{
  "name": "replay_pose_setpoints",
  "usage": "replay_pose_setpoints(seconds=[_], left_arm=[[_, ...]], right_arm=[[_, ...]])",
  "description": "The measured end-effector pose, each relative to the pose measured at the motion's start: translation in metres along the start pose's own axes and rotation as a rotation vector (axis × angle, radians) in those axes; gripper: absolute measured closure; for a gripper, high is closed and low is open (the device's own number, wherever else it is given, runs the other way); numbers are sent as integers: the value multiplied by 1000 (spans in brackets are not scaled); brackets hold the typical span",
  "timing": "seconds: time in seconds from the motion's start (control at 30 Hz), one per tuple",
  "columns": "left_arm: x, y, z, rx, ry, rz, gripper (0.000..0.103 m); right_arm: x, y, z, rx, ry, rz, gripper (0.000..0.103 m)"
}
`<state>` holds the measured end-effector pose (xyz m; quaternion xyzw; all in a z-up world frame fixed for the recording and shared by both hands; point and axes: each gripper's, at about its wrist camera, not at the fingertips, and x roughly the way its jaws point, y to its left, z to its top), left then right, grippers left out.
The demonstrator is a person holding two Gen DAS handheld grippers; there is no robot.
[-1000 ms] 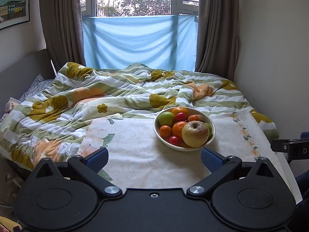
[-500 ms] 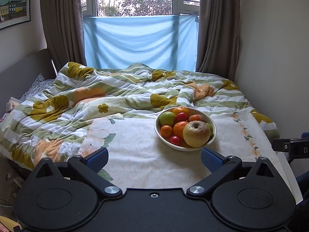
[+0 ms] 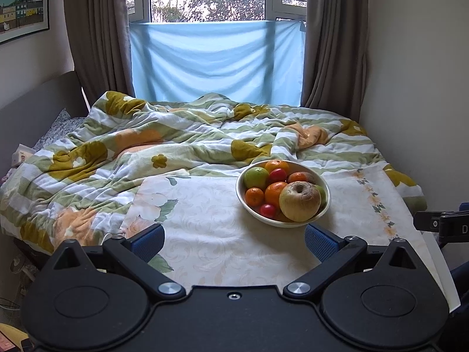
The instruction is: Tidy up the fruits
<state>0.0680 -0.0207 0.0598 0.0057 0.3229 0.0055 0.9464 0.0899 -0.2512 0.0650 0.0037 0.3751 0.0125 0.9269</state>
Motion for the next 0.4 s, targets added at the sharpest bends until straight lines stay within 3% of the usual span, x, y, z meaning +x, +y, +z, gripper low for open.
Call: replay_pose_setpoints(seconds=[0.4], left_arm=[[5,2,-4,-27,-8,10,0]], right_arm=[[0,0,0,1,-5,-2,0]])
